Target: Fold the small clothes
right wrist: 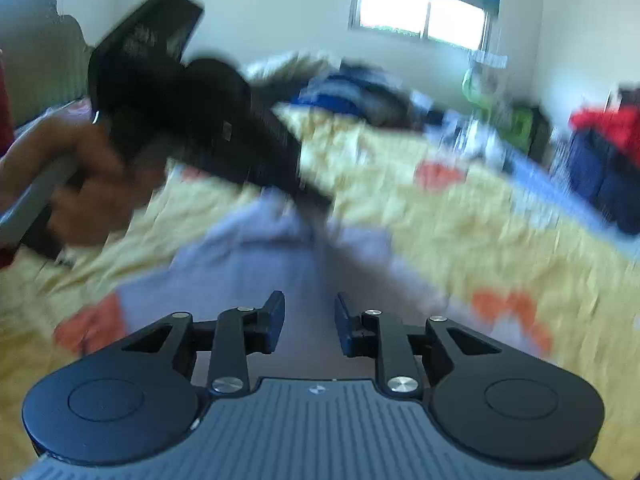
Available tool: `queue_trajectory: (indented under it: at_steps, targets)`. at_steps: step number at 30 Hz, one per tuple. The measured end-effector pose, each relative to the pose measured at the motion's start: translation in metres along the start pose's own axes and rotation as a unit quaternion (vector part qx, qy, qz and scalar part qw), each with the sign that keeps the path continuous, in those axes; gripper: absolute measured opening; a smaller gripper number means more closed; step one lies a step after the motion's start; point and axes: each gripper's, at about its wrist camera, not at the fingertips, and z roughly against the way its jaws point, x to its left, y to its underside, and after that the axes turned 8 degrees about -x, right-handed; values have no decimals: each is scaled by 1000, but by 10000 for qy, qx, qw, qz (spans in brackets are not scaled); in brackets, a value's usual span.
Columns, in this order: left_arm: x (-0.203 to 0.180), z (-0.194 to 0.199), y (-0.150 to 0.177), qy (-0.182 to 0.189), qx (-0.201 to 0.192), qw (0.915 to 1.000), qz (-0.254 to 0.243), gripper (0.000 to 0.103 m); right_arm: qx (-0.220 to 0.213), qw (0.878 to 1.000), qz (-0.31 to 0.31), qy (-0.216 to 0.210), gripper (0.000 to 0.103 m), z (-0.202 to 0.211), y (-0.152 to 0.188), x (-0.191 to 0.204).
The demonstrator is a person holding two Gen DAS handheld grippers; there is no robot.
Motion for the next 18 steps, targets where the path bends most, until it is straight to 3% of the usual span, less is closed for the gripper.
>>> queue_trajectory:
  at_steps: [3,7,10,13,15,16,18]
  targets:
    - [-5,0,-2,-63,-139,9998,-124,5,264,9987,-437,14,31,-3,11,-22]
    - [-12,-8,-12,-277,-466,9979,-348,5,126,9934,-1050,449,32,-15,12,-62]
    - [-11,-23,-13,-579,-490,9956,-541,5,-158,9840,-1139,1364,36,-15,14,-80]
    - [-3,-27,-11,-502,-338,9972,-448,5,-753,9794,-1354,1292,35,20,15,-85]
    - [0,-28,-6,-518,-305,9970,-487,5,-862,9704,-1579,1611,35,42,19,-98]
    - [1,-29,-4,-494,-248,9974,-468,5,-799,9640,-1724,1860,41,46,21,-107]
    - [4,-31,-1,-446,-128,9983,-346,5,-489,9498,-2181,2187,39,49,29,-128]
